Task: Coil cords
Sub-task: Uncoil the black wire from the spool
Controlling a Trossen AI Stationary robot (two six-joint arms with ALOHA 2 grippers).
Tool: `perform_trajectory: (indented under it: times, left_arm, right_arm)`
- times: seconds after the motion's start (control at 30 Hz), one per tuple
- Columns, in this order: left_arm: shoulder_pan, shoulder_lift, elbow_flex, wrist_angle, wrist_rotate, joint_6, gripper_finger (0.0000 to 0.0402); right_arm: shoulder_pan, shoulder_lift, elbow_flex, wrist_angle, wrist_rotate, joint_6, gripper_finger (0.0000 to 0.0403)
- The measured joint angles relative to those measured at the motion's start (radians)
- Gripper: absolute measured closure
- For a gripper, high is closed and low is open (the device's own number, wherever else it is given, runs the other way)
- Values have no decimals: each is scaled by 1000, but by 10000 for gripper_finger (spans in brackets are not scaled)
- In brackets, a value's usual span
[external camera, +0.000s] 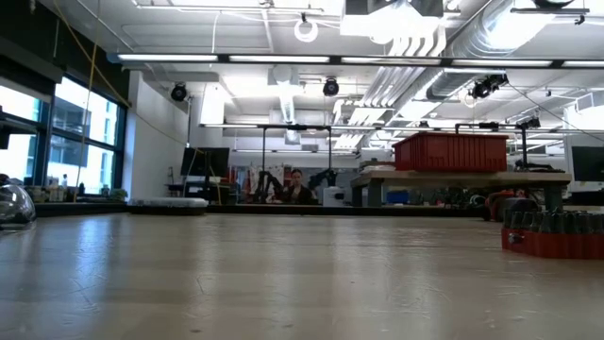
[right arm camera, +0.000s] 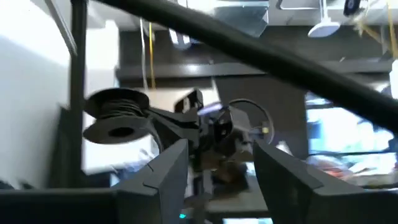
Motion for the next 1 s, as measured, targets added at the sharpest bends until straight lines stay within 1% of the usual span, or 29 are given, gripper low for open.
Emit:
perform_trajectory:
  times: [0.07, 0.2, 0.37, 0.43, 0.53, 0.6, 0.67, 0.77, 1.0]
  left_arm:
    - [0, 0, 0, -24, 9, 18, 401]
    - [9, 0, 0, -23, 11, 26, 401]
    - [20, -1, 0, -20, 11, 36, 401]
    - [28, -4, 0, -20, 12, 43, 401]
    - [45, -9, 0, -18, 17, 44, 401]
    - [54, -11, 0, -18, 24, 42, 401]
    - [59, -10, 0, -31, 30, 45, 401]
    - [67, -8, 0, -57, 33, 52, 401]
    - [71, -1, 0, -81, 39, 68, 401]
  right_arm:
    - [9, 8, 39, -74, 11, -61, 228]
    - [26, 15, 110, -235, 12, -127, 234]
    - [43, 9, 174, -359, 12, -153, 238]
    - [43, -8, 213, -479, 14, -169, 238]
    - [43, -31, 292, -705, 63, -193, 238]
    - [43, -35, 349, -813, 88, -194, 238]
    - [43, -34, 410, -862, 89, -177, 238]
    - [43, -8, 468, -883, 82, -176, 238]
    - [43, 122, 497, -900, 85, -280, 238]
